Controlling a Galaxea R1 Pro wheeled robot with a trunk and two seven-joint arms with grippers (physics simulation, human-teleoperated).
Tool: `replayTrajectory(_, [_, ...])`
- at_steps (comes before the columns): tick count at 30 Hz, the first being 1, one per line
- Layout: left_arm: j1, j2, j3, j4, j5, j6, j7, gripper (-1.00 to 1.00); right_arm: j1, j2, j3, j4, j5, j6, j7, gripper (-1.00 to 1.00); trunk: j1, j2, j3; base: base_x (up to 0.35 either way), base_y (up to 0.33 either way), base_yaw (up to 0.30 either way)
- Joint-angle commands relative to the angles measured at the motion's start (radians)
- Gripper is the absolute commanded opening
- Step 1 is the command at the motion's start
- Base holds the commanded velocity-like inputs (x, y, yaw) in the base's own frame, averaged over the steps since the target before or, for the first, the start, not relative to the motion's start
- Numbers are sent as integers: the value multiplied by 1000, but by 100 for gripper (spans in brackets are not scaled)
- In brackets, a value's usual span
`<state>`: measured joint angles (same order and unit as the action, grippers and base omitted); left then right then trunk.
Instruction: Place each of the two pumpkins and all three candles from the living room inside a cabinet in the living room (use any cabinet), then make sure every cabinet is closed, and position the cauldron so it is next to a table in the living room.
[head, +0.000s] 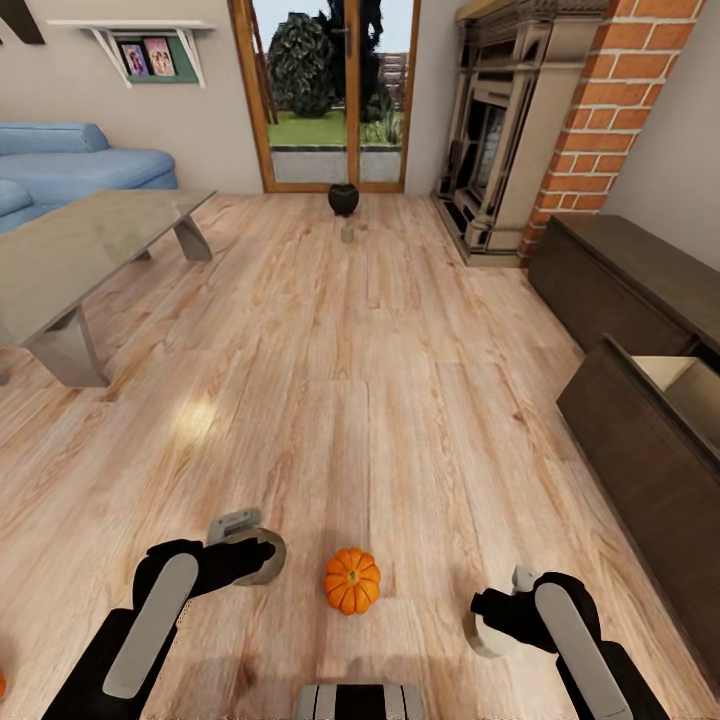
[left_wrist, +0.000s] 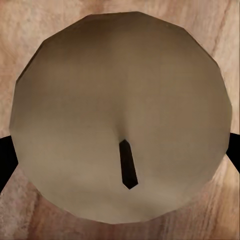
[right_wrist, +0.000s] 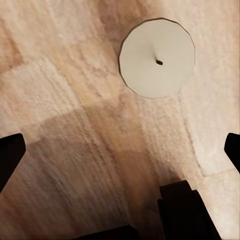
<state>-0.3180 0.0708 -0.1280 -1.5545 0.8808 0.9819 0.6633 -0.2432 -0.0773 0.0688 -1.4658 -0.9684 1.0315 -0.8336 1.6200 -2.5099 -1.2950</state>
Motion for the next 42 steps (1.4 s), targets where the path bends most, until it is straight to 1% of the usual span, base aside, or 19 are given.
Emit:
replayTrajectory(1, [-1,1,4,-2,15,0,10,-100,-1,-1,2,-1,-9,2,-10,100,0,0,-1,0,0,0])
replayTrajectory(3, [-1,2,27,-6,16,1,9,-100,-1,-1,2,0,-9,2,-11,100,0,0,-1,0,0,0])
replayTrajectory(5, [0,2,76,-8,22,2,6,-100,-1,-1,2,0,-9,2,-11,100,0,0,-1,0,0,0])
replayTrajectory(6, [0,2,96,-8,35,2,4,-100,-1,-1,2,1,-9,2,-11,100,0,0,-1,0,0,0])
replayTrajectory(7, [0,3,118,-8,60,2,2,-100,-1,-1,2,0,-9,2,-11,100,0,0,-1,0,0,0])
replayTrajectory(8, [0,4,141,-8,100,3,0,-100,-1,-1,2,0,-9,2,-11,100,0,0,-1,0,0,0])
replayTrajectory(10, [1,17,183,-9,210,8,-2,-100,-1,-1,2,0,-9,2,-12,100,0,0,-1,0,0,0])
replayTrajectory(11, [2,44,199,-9,310,10,-4,-100,-1,-1,2,0,-9,2,-12,100,0,0,-1,0,0,0])
replayTrajectory(13, [3,95,206,-8,457,11,-18,-100,-1,-1,2,0,-8,2,-12,100,0,0,-1,0,0,0])
replayTrajectory(14, [5,141,209,-8,572,12,-41,-100,-1,-1,2,-1,-8,2,-12,100,0,0,-1,0,0,0])
replayTrajectory(16, [15,199,211,-7,696,12,-79,-100,-1,-1,2,-1,-7,2,-12,100,0,0,-1,0,0,0])
replayTrajectory(17, [25,225,212,-6,744,12,-101,-100,-1,0,3,-1,-7,2,-12,100,0,0,-1,0,0,0])
replayTrajectory(18, [37,253,213,-6,795,12,-139,-100,-1,0,3,-1,-7,2,-12,100,0,0,-1,0,0,0])
replayTrajectory(20, [45,272,213,-5,827,12,-193,-100,-1,0,3,-1,-7,2,-12,100,0,0,-1,0,0,0])
replayTrajectory(22, [49,280,213,-3,840,12,-229,-100,-1,0,3,-1,-7,2,-11,100,0,0,-1,0,0,0])
replayTrajectory(24, [52,283,212,-3,846,12,-245,-100,-1,0,3,0,-7,2,-10,100,0,0,-1,0,0,0])
replayTrajectory(28, [59,285,213,-3,849,12,-256,-100,-1,-1,3,1,-7,2,-7,100,2,-1,-16,0,0,0])
replayTrajectory(37, [63,284,214,-3,851,12,-258,-100,-1,-1,5,1,-5,-1,-5,100,2,-1,-16,0,0,0])
replayTrajectory(42, [63,284,214,-3,851,12,-258,-100,-1,-1,5,1,-3,-1,-5,100,4,-2,-36,0,0,0])
